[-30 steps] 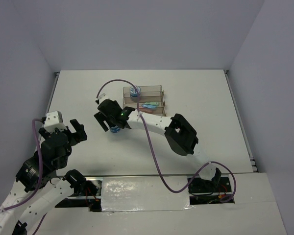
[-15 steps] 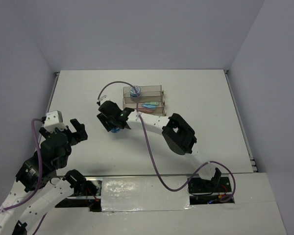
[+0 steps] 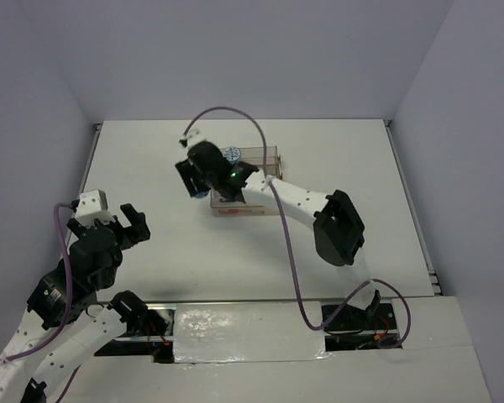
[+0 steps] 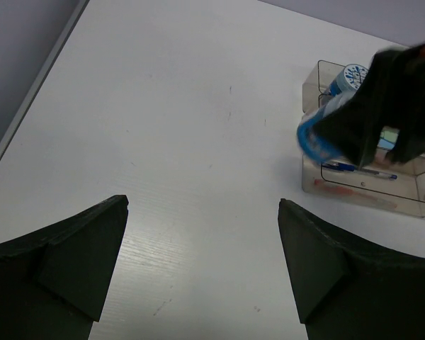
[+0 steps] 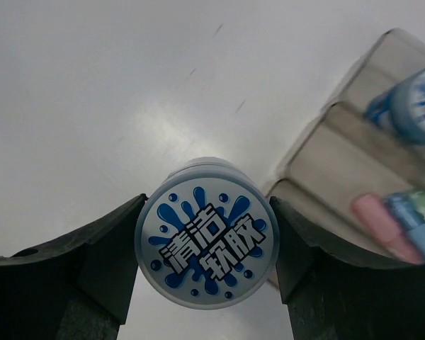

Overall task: Sort the stationery into containers
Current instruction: Pick up the stationery from the center of the board, then place the stationery in the storage box.

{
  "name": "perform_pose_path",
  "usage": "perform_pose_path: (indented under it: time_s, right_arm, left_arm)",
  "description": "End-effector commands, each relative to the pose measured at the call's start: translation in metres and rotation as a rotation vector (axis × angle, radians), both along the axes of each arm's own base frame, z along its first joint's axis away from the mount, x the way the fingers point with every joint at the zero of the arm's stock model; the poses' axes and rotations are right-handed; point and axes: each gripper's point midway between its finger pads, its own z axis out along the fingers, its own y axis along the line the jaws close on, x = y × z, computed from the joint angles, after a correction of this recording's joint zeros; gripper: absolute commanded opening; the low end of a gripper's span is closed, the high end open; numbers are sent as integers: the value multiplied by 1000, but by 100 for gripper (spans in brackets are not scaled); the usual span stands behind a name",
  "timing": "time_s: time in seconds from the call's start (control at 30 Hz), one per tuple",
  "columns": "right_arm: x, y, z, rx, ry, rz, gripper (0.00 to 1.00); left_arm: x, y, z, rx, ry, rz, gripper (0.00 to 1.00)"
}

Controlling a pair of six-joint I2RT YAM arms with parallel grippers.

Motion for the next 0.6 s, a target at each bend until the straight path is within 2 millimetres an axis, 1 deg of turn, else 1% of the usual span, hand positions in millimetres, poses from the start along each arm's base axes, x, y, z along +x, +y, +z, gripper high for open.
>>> perform_pose_path:
  time_s: [0.0, 0.03, 0.07, 0.1, 0.13, 0.17, 0.23, 0.27, 0.33, 0.37, 0.43, 0.47, 0.57]
  right_arm:
    - [77, -55, 94, 101, -169, -224, 0]
    - [99, -84, 90, 56, -171, -304, 0]
    - [110, -93, 77, 21, -155, -336, 0]
    - [123, -102, 86, 26, -166, -366, 0]
    - [132, -115, 82, 7, -156, -392, 0]
    - [149, -136, 80, -6, -160, -443, 0]
    - [163, -154, 81, -5, -169, -477, 0]
    - [174, -172, 78, -9, -167, -509, 0]
    - [184, -182, 78, -1, -182, -508, 0]
    - [191, -192, 74, -10, -178, -526, 0]
    - [197, -196, 66, -17, -161, -503, 0]
    - [200, -194, 59, -21, -153, -485, 0]
    - [202, -191, 45, -38, -147, -461, 0]
  left_arm:
    - [2, 0, 11, -7, -42, -1, 99]
    - [2, 0, 11, -7, -42, -1, 99]
    - [2, 0, 12, -10, -44, -3, 99]
    - [2, 0, 12, -8, -44, -3, 99]
    - [2, 0, 11, -9, -43, -3, 99]
    - [2, 0, 11, -7, -42, -3, 99]
    - [3, 0, 11, -6, -42, -5, 99]
    - [3, -1, 11, -6, -40, -6, 99]
    - [4, -2, 11, -3, -38, -10, 99]
    - [5, -3, 9, 0, -33, -12, 99]
    - [5, -4, 9, 3, -30, -15, 99]
    - [6, -4, 9, 4, -27, -15, 99]
    - [6, -4, 9, 7, -26, -15, 99]
